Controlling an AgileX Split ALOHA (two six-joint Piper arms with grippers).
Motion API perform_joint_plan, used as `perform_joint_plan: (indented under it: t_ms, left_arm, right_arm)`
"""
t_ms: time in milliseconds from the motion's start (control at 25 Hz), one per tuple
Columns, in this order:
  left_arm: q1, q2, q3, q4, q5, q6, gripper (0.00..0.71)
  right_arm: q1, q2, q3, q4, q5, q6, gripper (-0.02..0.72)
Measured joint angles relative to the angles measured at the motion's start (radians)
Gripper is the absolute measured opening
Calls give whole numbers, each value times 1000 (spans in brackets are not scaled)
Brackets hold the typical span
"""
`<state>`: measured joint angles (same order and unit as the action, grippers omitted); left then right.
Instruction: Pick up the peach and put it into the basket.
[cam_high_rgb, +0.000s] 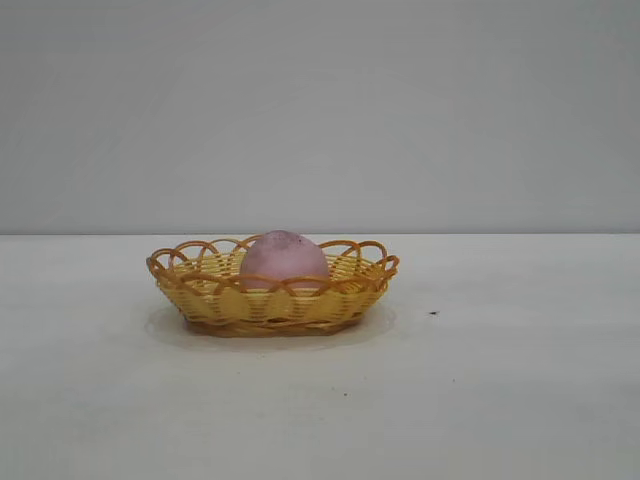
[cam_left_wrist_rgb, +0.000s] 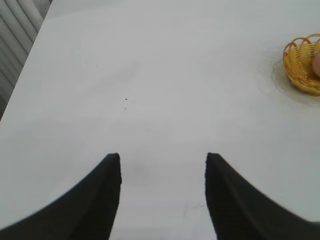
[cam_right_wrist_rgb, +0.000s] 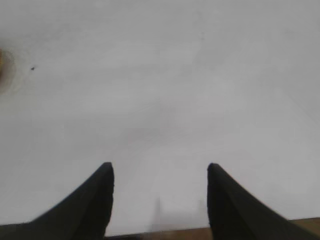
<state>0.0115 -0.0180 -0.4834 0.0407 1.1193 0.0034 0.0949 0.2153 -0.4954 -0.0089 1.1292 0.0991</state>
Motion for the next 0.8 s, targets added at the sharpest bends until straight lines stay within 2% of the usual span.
perform_joint_plan:
  t_ms: [160,320,800]
  left_arm:
    - [0,-1,0,0,0,0,370]
    - [0,-1,0,0,0,0,370]
    - [0,-1,0,0,0,0,370]
  right_arm:
    - [0,-137,0,10,-2,-62,358]
    - [0,-226,2,10,5,-64,358]
    - [0,-231,6,9,7,-64,358]
